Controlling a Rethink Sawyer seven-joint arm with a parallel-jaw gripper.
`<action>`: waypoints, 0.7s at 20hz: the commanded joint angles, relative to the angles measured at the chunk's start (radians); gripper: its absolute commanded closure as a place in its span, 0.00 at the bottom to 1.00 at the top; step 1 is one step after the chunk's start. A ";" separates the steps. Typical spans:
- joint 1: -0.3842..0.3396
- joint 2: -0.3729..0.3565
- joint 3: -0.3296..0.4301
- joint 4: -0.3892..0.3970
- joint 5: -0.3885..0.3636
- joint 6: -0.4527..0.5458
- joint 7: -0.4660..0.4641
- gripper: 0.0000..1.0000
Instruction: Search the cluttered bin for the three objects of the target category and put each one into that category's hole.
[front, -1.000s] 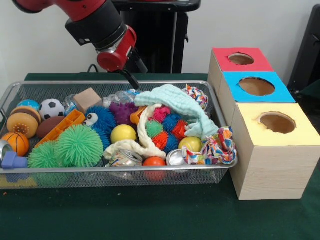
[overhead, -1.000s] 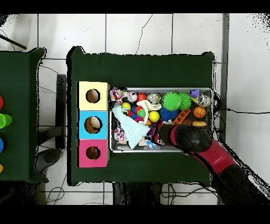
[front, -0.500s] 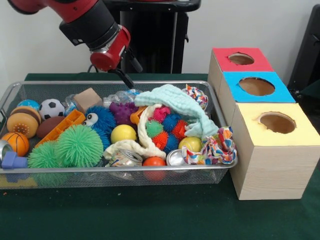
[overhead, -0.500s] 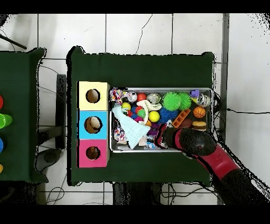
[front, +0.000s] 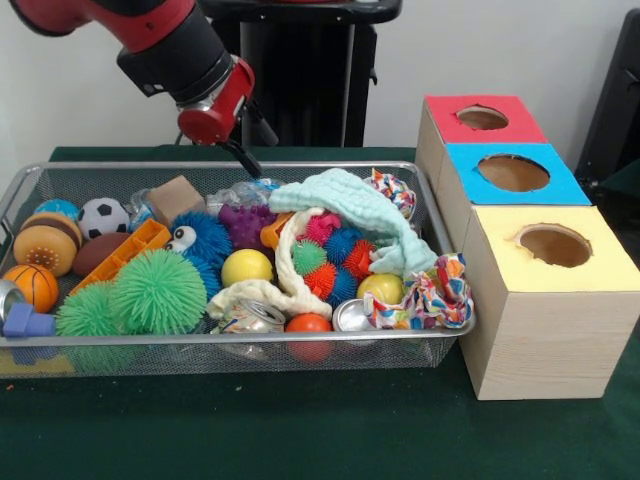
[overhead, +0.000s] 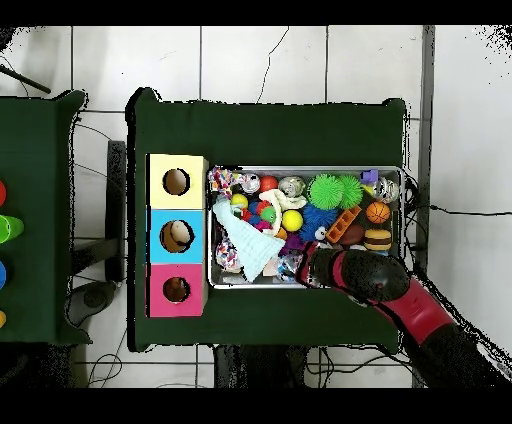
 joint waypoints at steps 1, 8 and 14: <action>-0.036 0.050 0.047 -0.089 -0.063 -0.016 0.075 0.00; 0.070 0.028 -0.043 -0.090 -0.286 0.073 0.004 0.00; 0.099 0.053 -0.027 -0.218 -0.450 0.174 -0.098 0.00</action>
